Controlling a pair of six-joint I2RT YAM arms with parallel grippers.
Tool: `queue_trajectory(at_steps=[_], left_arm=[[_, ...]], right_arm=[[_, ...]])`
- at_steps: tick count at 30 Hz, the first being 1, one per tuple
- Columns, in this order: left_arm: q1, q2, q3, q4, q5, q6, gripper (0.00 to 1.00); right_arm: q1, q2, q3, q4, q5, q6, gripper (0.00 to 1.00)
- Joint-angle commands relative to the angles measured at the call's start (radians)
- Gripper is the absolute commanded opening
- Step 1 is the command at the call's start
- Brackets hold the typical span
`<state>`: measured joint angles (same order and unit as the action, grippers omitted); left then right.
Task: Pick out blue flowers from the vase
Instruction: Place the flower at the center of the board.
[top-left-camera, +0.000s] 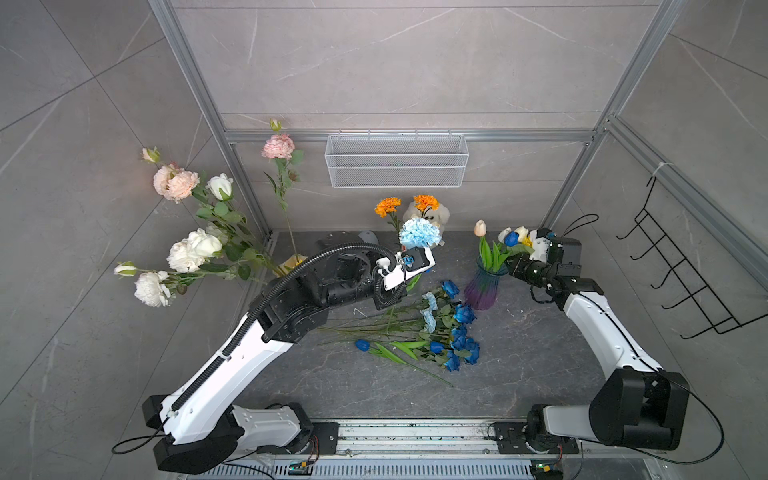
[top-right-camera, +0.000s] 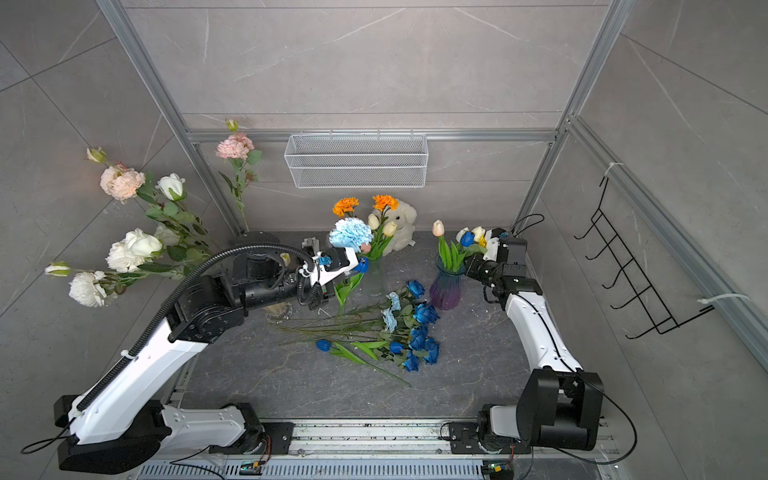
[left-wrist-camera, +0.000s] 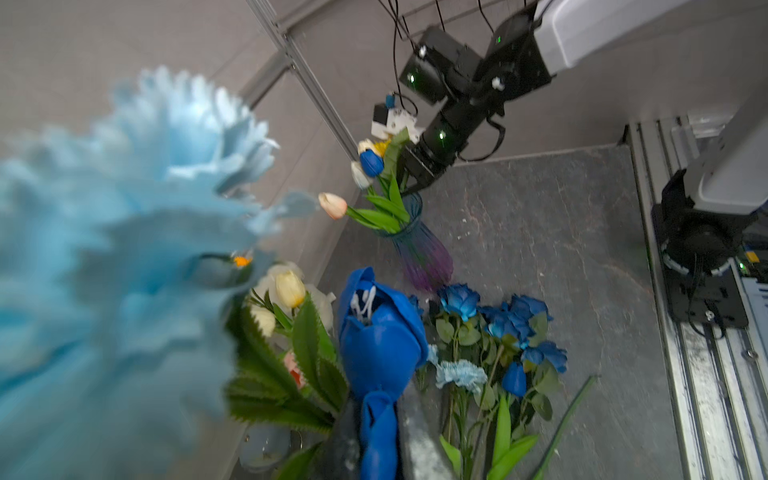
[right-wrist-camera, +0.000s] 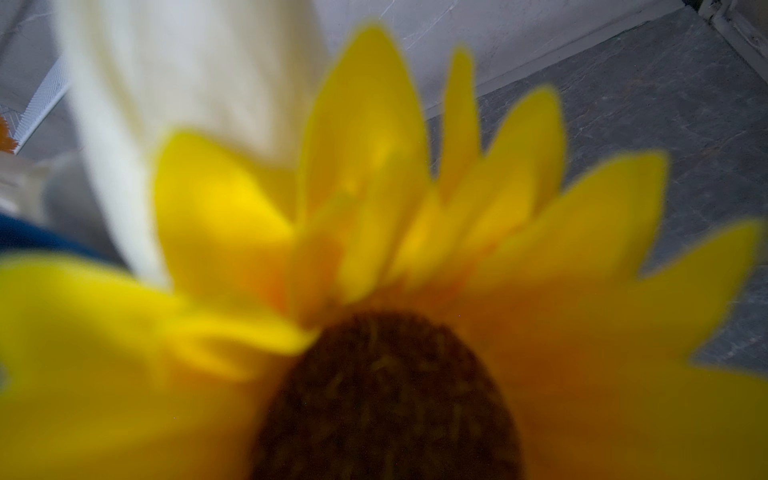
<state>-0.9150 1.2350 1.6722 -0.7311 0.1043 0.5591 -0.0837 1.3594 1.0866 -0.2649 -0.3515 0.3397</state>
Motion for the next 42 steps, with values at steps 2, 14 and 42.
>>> queue_trajectory(at_steps=[2, 14, 42], left_arm=[[-0.004, -0.076, -0.048, 0.018, 0.011, 0.001, 0.0], [-0.005, -0.033, -0.101, -0.064, -0.059, 0.073, 0.0], [-0.06, 0.406, -0.365, 0.163, -0.33, 0.408, 0.05]], right_arm=[[-0.001, -0.019, 0.025, -0.037, -0.003, -0.024, 0.17], [-0.001, -0.019, 0.035, -0.045, -0.003, -0.028, 0.17], [-0.001, -0.048, -0.014, 0.001, -0.034, 0.015, 0.2]])
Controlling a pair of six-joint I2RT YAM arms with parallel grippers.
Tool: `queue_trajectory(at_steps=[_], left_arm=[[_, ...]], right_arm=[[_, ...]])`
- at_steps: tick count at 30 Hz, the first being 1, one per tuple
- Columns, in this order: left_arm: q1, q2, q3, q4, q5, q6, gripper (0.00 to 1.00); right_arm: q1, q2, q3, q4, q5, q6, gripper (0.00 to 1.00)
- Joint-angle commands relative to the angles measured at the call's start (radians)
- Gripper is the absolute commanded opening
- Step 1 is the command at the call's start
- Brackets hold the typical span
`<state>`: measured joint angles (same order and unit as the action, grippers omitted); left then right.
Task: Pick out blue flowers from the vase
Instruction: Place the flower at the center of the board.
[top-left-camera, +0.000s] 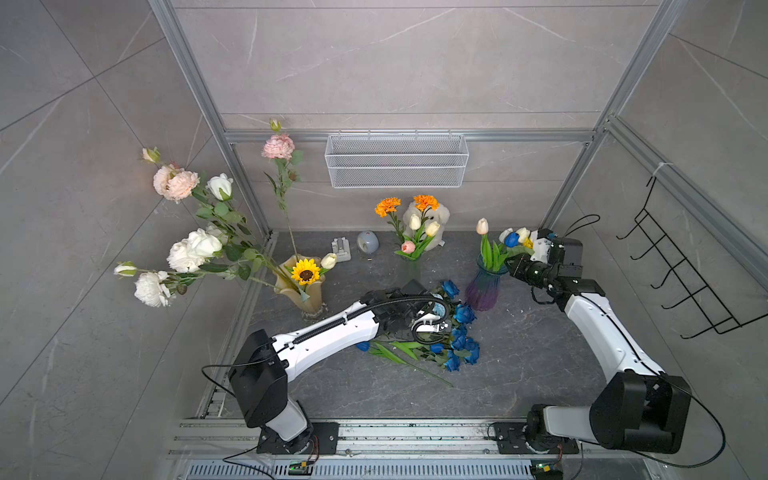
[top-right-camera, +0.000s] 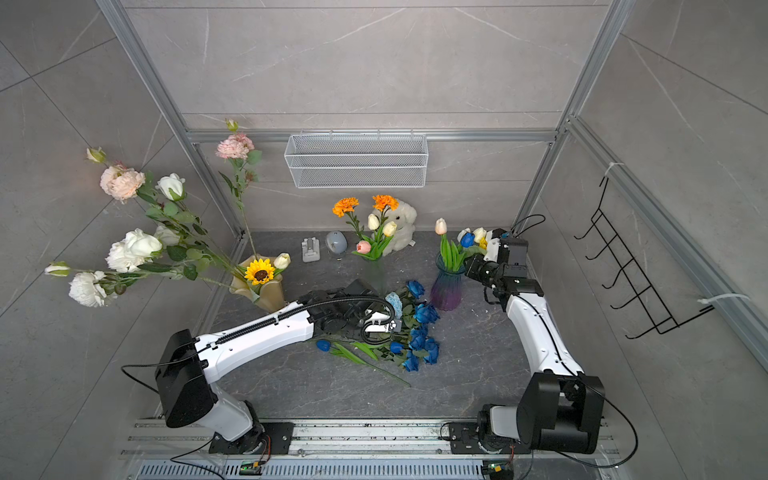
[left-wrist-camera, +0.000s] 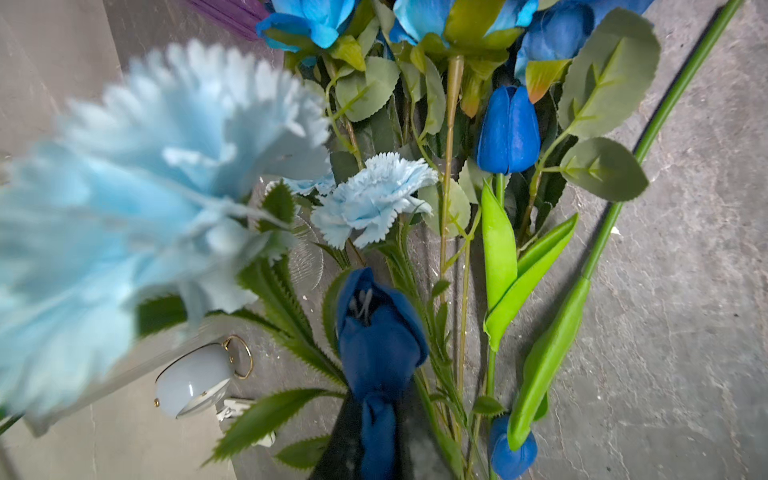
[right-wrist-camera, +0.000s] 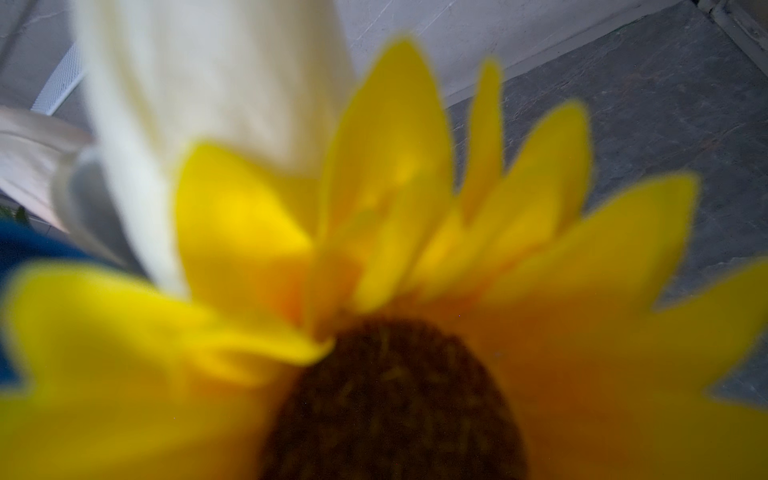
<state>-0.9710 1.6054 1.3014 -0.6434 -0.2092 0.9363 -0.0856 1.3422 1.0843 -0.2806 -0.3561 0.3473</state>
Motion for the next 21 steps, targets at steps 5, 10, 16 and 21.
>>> queue_trajectory(at_steps=[5, 10, 16, 21], left_arm=[[-0.003, 0.135, 0.056, 0.093, -0.03, 0.001, 0.22], [-0.005, 0.178, 0.075, 0.124, -0.034, -0.011, 0.45], [-0.006, 0.134, 0.076, 0.14, -0.033, -0.036, 0.65], [-0.005, 0.071, 0.1, 0.131, 0.016, -0.069, 0.72]], right_arm=[[0.002, -0.032, -0.019, 0.015, -0.023, 0.004, 0.22], [0.001, -0.028, -0.012, 0.009, -0.018, -0.001, 0.23], [0.001, -0.028, -0.005, 0.01, -0.026, 0.002, 0.24], [0.001, -0.035, -0.017, 0.023, -0.034, 0.015, 0.25]])
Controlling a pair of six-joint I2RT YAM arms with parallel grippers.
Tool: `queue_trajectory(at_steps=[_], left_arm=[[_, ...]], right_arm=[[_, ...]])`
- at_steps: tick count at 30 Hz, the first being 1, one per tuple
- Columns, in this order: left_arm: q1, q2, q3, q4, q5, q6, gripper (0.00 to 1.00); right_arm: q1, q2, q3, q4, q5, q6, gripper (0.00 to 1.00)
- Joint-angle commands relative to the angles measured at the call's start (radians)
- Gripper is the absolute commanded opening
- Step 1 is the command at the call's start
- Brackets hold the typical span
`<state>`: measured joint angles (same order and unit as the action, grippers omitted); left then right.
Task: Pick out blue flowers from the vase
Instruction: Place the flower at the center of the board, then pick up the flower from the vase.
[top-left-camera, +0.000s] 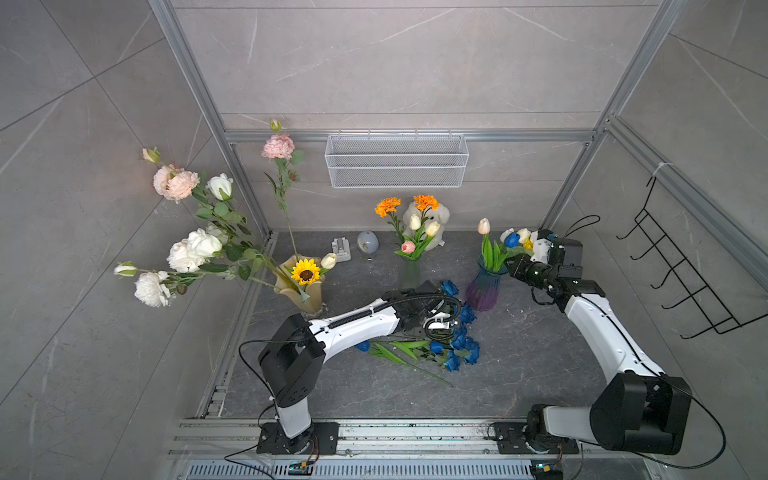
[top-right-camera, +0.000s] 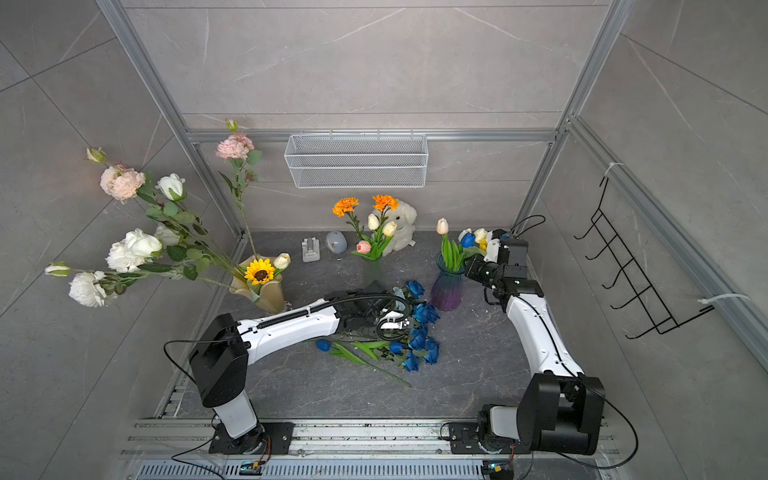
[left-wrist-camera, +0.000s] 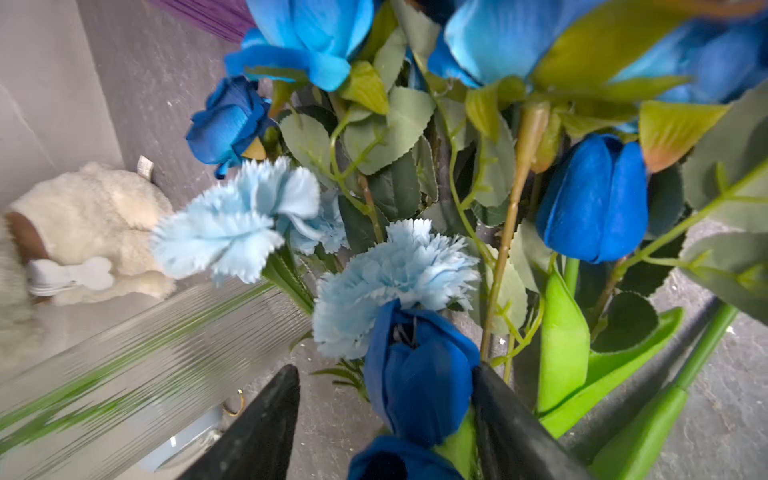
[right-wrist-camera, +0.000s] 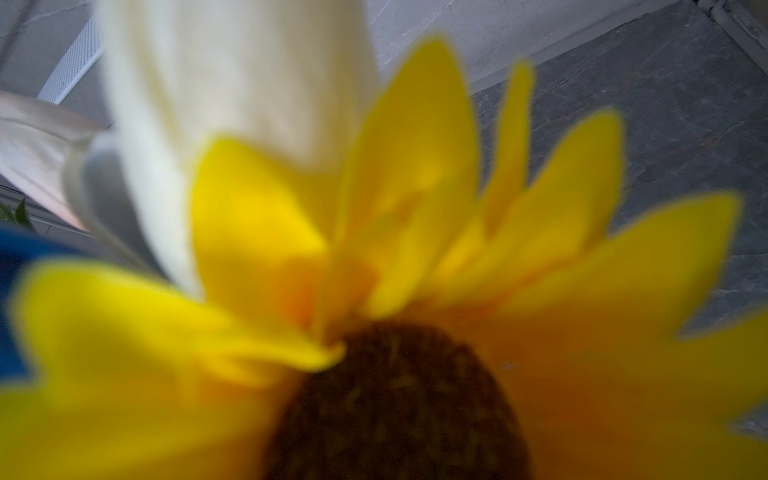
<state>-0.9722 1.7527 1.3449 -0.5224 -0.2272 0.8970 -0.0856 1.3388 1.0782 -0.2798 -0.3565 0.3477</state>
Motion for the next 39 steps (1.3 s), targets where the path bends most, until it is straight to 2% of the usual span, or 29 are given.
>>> queue_trajectory(at_steps=[1, 5, 11, 17, 20, 26, 34, 39], left_arm=[[-0.005, -0.084, 0.064, 0.005, 0.038, -0.032, 0.72], [-0.004, -0.11, 0.099, -0.016, 0.065, -0.058, 0.73], [-0.005, -0.146, 0.117, -0.018, 0.077, -0.069, 0.74], [0.006, -0.146, 0.158, 0.077, 0.082, -0.137, 0.77], [0.015, -0.112, 0.214, 0.139, 0.147, -0.256, 0.78], [0.019, -0.013, 0.273, 0.374, 0.153, -0.36, 0.78], [0.021, 0.218, 0.506, 0.511, 0.178, -0.391, 0.78], [0.024, 0.316, 0.6, 0.561, 0.204, -0.399, 0.77]], right_arm=[[0.001, -0.033, -0.011, 0.025, -0.036, 0.016, 0.25], [0.001, -0.045, -0.011, 0.024, -0.039, 0.017, 0.28], [0.001, -0.062, -0.004, 0.025, -0.044, 0.031, 0.41], [0.001, -0.072, -0.029, 0.066, -0.042, 0.071, 0.44], [-0.001, -0.076, -0.062, 0.12, -0.051, 0.116, 0.43], [-0.002, -0.072, -0.109, 0.21, -0.073, 0.178, 0.34], [-0.005, -0.099, -0.174, 0.256, -0.089, 0.185, 0.22], [-0.009, -0.104, -0.202, 0.251, -0.092, 0.173, 0.2]])
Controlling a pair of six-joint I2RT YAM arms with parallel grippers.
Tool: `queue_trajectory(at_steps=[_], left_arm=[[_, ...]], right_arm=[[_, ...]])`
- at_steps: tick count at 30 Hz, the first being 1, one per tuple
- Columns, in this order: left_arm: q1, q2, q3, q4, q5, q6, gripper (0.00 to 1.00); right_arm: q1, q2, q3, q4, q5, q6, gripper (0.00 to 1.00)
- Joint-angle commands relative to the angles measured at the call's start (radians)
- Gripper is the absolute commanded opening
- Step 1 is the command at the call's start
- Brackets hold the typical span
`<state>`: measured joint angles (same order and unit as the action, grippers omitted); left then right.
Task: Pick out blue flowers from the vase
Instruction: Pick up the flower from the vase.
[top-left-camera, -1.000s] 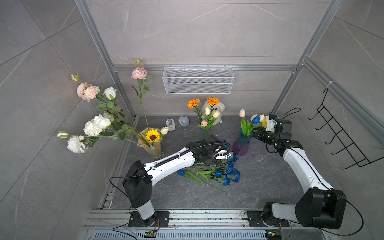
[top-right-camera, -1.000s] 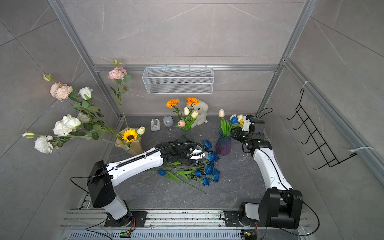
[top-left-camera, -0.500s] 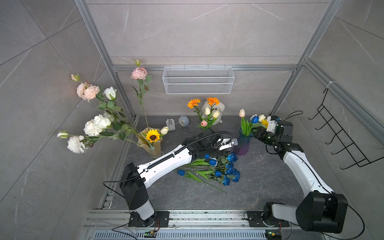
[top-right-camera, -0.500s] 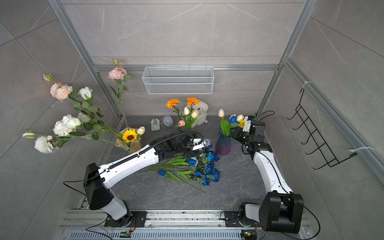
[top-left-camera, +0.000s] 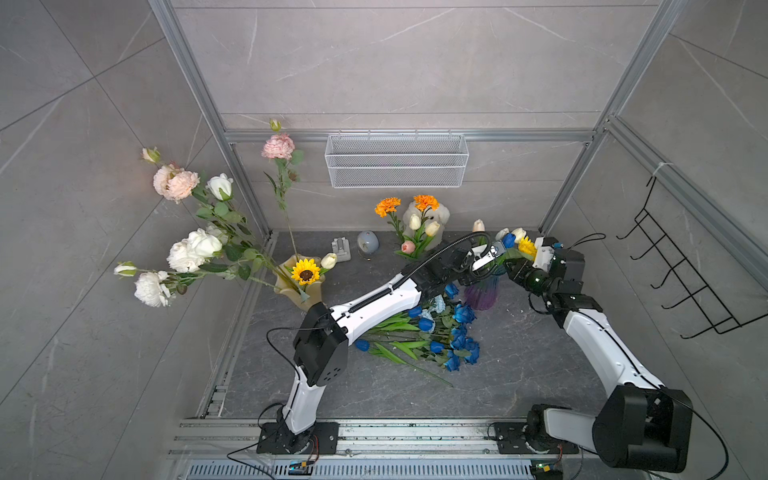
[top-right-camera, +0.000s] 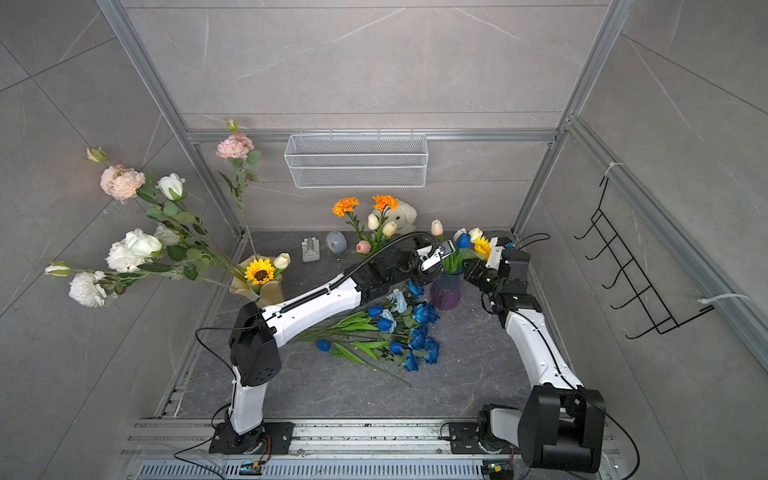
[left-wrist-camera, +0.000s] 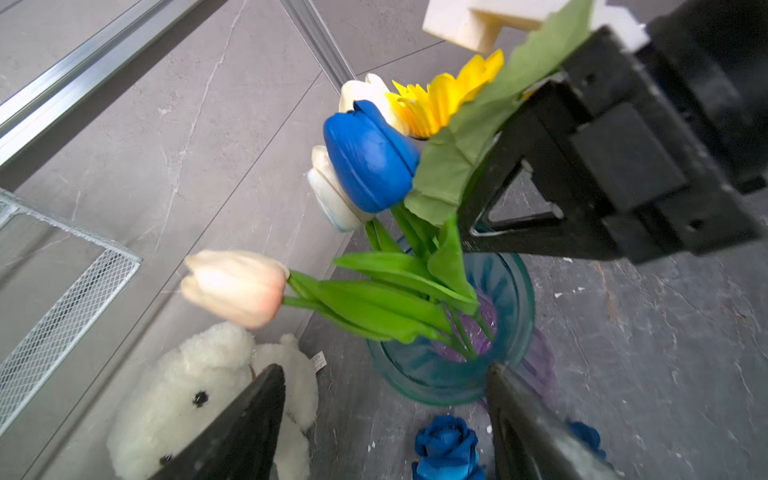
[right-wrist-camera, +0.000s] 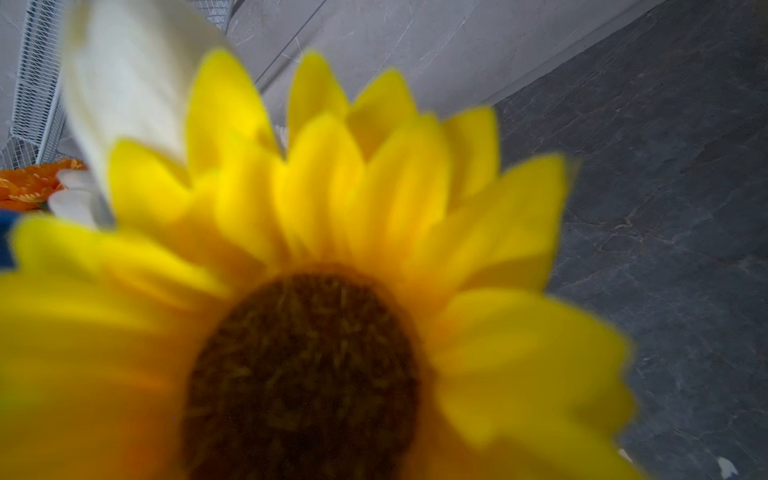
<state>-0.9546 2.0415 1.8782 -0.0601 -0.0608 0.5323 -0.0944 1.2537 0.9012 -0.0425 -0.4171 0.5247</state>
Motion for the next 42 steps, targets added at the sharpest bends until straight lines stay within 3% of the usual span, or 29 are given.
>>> queue_trajectory(at_steps=[1, 6, 9, 12, 15, 21, 27, 32, 39, 42], left_arm=[[0.006, 0.039, 0.077, 0.113, 0.04, -0.035, 0.77], [0.008, 0.088, 0.138, 0.129, 0.099, -0.05, 0.76], [0.007, 0.102, 0.156, 0.137, 0.137, -0.065, 0.69], [0.007, 0.103, 0.151, 0.146, 0.181, -0.083, 0.54], [0.004, 0.099, 0.134, 0.141, 0.216, -0.105, 0.31], [0.004, 0.091, 0.102, 0.122, 0.259, -0.145, 0.32], [0.004, 0.104, 0.11, 0.104, 0.285, -0.165, 0.46], [0.004, 0.137, 0.155, 0.088, 0.3, -0.172, 0.49], [0.006, 0.215, 0.238, 0.066, 0.293, -0.18, 0.48], [0.007, 0.238, 0.263, 0.06, 0.288, -0.179, 0.36]], right_arm=[[-0.001, -0.02, -0.03, 0.012, -0.032, -0.006, 0.2], [-0.01, -0.022, -0.039, 0.01, -0.041, -0.014, 0.19], [-0.013, -0.019, -0.035, 0.007, -0.045, -0.017, 0.2], [-0.016, -0.015, -0.025, -0.003, -0.047, -0.021, 0.2], [-0.019, -0.012, -0.018, -0.012, -0.046, -0.025, 0.2], [-0.022, -0.011, -0.01, -0.013, -0.049, -0.022, 0.19], [-0.021, -0.007, -0.005, -0.02, -0.049, -0.028, 0.2], [-0.021, -0.007, 0.001, -0.033, -0.048, -0.039, 0.19], [-0.022, -0.008, -0.002, -0.033, -0.054, -0.04, 0.2], [-0.022, -0.01, -0.007, -0.032, -0.054, -0.042, 0.19]])
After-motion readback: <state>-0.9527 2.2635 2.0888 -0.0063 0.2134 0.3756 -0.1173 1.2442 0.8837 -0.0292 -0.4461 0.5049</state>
